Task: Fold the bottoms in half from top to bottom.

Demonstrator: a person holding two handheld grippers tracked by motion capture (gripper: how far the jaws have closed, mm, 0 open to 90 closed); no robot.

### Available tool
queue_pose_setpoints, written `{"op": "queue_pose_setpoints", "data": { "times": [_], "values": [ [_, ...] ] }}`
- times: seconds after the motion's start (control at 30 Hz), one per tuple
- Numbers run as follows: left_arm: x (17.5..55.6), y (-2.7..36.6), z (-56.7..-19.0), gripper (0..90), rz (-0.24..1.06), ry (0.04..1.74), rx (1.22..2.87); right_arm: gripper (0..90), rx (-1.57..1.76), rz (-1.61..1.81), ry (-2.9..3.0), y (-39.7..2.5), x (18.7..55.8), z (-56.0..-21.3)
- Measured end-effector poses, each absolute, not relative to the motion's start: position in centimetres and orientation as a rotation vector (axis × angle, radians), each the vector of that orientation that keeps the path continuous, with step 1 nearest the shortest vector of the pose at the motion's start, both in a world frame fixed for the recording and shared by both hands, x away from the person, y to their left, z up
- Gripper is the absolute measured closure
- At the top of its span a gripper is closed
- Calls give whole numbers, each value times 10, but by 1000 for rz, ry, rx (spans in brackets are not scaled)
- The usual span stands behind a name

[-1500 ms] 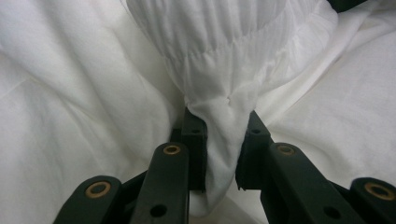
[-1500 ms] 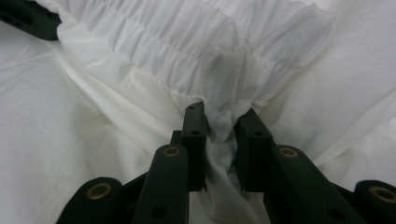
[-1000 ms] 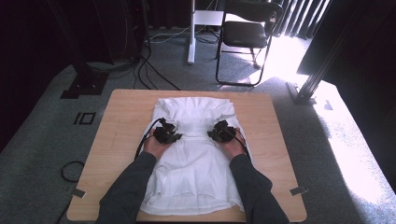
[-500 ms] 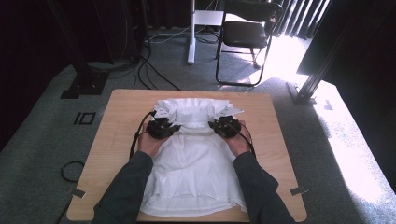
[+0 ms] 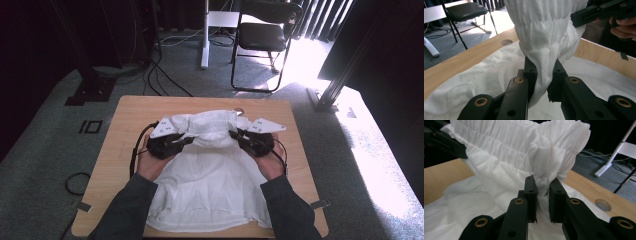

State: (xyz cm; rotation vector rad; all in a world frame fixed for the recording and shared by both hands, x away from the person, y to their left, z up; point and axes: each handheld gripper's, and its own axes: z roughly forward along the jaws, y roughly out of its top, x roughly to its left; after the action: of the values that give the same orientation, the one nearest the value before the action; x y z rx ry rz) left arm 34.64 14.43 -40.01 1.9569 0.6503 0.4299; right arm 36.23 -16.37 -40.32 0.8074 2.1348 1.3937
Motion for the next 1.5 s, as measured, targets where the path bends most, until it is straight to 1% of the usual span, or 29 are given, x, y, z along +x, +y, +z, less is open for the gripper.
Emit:
{"op": "queue_pose_setpoints", "data": {
  "times": [0.1, 0.23, 0.27, 0.4, 0.53, 0.57, 0.6, 0.63, 0.7, 0.73, 0.77, 0.8, 0.87, 0.93, 0.97, 1.0, 1.07, 1.1, 1.13, 1.17, 1.33, 1.43, 1.5],
  "values": [
    [336, 143, -419, 813, 430, 666, 2002, 794, 816, 1366, 2165, -162, 347, -418],
    [329, 146, -458, 811, 349, 706, 2052, 791, 851, 1329, 2254, -161, 337, -454],
    [329, 147, -473, 810, 307, 734, 2062, 791, 862, 1335, 2272, -161, 336, -462],
    [331, 149, -514, 810, 213, 797, 2108, 788, 900, 1265, 2385, -156, 329, -505],
    [333, 147, -542, 794, 146, 848, 2150, 783, 945, 1207, 2441, -153, 325, -531],
    [333, 147, -546, 776, 133, 859, 2158, 772, 956, 1199, 2454, -153, 325, -536],
    [332, 147, -548, 748, 115, 869, 2144, 748, 958, 1180, 2470, -153, 325, -539],
    [332, 148, -547, 703, 99, 874, 2133, 697, 967, 1160, 2484, -153, 325, -540],
    [329, 150, -540, 610, 109, 862, 2119, 583, 987, 1152, 2488, -154, 325, -539],
    [329, 150, -540, 585, 109, 862, 2119, 583, 987, 1152, 2488, -154, 325, -539],
    [327, 154, -531, 585, 126, 840, 2107, 549, 992, 1154, 2486, -155, 325, -537],
    [326, 157, -526, 551, 136, 836, 2091, 507, 1005, 1200, 2460, -162, 323, -527],
    [325, 168, -513, 552, 162, 831, 2045, 483, 1006, 1228, 2439, -165, 322, -522],
    [329, 175, -505, 557, 170, 844, 2009, 484, 1022, 1331, 2368, -178, 322, -503],
    [333, 178, -501, 557, 179, 857, 1994, 484, 1022, 1331, 2368, -178, 322, -503],
    [338, 180, -498, 585, 196, 881, 1989, 495, 1032, 1345, 2349, -182, 324, -498],
    [346, 178, -495, 714, 209, 897, 2001, 703, 1071, 1332, 2316, -185, 332, -491],
    [353, 175, -495, 797, 208, 894, 2008, 762, 1091, 1307, 2308, -185, 338, -489],
    [357, 172, -496, 855, 214, 898, 2016, 816, 1125, 1281, 2299, -183, 347, -489],
    [363, 168, -498, 879, 220, 918, 2024, 833, 1142, 1265, 2303, -182, 353, -490],
    [387, 151, -514, 884, 160, 955, 2066, 819, 1198, 1109, 2336, -162, 387, -504],
    [390, 143, -525, 874, 134, 965, 2097, 798, 1204, 1064, 2402, -152, 395, -514],
    [386, 142, -527, 863, 116, 951, 2095, 783, 1193, 1071, 2427, -148, 393, -518]
  ]
}}
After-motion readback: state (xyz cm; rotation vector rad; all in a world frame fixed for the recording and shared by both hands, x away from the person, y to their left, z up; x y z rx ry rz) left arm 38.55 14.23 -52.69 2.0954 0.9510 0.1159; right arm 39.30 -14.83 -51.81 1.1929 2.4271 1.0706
